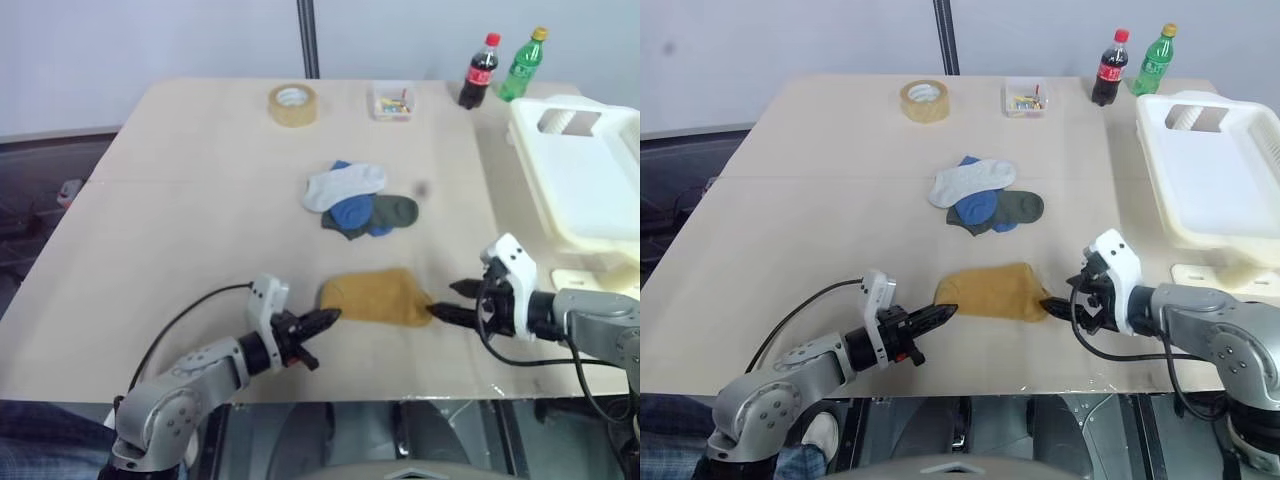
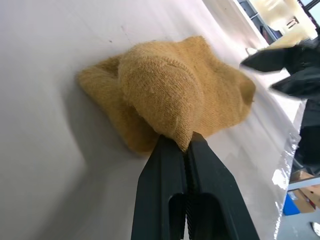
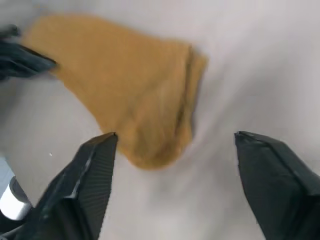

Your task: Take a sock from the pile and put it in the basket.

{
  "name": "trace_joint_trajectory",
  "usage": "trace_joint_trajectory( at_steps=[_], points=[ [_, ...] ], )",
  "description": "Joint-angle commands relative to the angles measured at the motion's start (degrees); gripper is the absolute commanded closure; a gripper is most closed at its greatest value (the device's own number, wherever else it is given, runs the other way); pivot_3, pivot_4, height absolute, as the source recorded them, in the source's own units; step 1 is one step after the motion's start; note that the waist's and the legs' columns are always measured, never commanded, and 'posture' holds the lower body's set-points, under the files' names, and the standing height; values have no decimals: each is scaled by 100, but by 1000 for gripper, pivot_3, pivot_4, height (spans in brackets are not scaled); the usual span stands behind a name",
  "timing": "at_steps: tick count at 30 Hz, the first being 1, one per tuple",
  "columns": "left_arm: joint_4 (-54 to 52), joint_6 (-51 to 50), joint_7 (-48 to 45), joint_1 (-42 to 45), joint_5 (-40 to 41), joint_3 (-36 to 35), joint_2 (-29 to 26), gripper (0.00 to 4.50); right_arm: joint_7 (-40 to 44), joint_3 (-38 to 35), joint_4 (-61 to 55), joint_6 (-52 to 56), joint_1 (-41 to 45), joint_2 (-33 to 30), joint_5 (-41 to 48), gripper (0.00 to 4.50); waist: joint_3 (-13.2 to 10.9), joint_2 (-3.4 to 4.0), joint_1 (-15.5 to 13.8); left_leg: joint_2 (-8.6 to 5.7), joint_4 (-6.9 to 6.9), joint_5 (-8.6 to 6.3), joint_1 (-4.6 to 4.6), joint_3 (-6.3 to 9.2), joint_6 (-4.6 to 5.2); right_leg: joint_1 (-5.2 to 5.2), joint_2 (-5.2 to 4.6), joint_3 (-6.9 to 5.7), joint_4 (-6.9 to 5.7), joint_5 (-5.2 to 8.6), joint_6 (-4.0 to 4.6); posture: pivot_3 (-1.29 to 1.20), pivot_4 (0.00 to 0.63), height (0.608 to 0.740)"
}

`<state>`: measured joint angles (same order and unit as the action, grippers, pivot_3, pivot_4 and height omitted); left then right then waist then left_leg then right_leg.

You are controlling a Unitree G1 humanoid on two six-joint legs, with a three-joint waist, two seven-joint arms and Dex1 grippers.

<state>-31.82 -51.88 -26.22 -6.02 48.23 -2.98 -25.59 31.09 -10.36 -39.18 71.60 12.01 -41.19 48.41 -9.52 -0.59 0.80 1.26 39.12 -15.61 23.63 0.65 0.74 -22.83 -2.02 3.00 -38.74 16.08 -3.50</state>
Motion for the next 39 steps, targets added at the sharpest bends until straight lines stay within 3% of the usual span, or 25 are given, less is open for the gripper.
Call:
trace_joint_trajectory(
  at_steps=[1,2,5,7,11,18,23,30,39],
  points=[
    [6,130,-89,54,-51,87,7,4500,238,379,-244,-957,11,-61,-441,901,1,-2,2,0,0,0,0,0,0,0,0,0,1,0,0,0,150,740],
    [26,145,-84,65,-70,108,21,3880,260,536,-222,-1233,17,-14,-605,870,1,-2,4,0,0,0,0,0,0,0,0,0,0,0,0,0,150,740],
    [66,160,-88,100,-94,149,45,2674,195,1173,-11,-1859,113,173,-1194,870,1,-2,6,0,0,0,0,-1,0,-1,0,1,-1,0,0,0,150,740],
    [78,155,-108,115,-90,165,47,1461,196,1673,206,-2268,160,262,-1665,870,1,-2,3,1,0,1,-1,0,-1,0,0,1,-1,0,0,0,150,740],
    [69,164,-128,117,-104,179,33,18,176,2331,697,-2944,289,684,-2282,870,3,-4,2,2,1,1,-4,-1,-1,1,-1,2,-3,0,0,0,150,740],
    [-32,201,-194,-14,61,-13,-35,18,19,2923,1655,-3220,399,876,-3271,870,3,-4,-2,3,2,1,-6,0,-2,2,-4,1,-5,0,1,0,150,740],
    [29,84,-368,-89,723,-536,-172,18,135,2955,1791,-3219,297,847,-3453,870,4,-3,3,10,1,1,-8,3,-2,2,-4,0,-7,0,2,0,150,740],
    [823,-164,-54,419,785,-752,-206,18,218,2987,1910,-3306,289,899,-3613,870,6,-7,-8,1,2,0,-44,0,-1,40,-5,1,-6,0,2,0,150,740],
    [1484,-1094,145,1234,1032,-332,37,18,186,2988,1901,-3275,249,1112,-3773,870,12,-11,2,2,-1,0,-96,1,-1,87,-3,1,-5,1,2,0,150,740]
  ],
)
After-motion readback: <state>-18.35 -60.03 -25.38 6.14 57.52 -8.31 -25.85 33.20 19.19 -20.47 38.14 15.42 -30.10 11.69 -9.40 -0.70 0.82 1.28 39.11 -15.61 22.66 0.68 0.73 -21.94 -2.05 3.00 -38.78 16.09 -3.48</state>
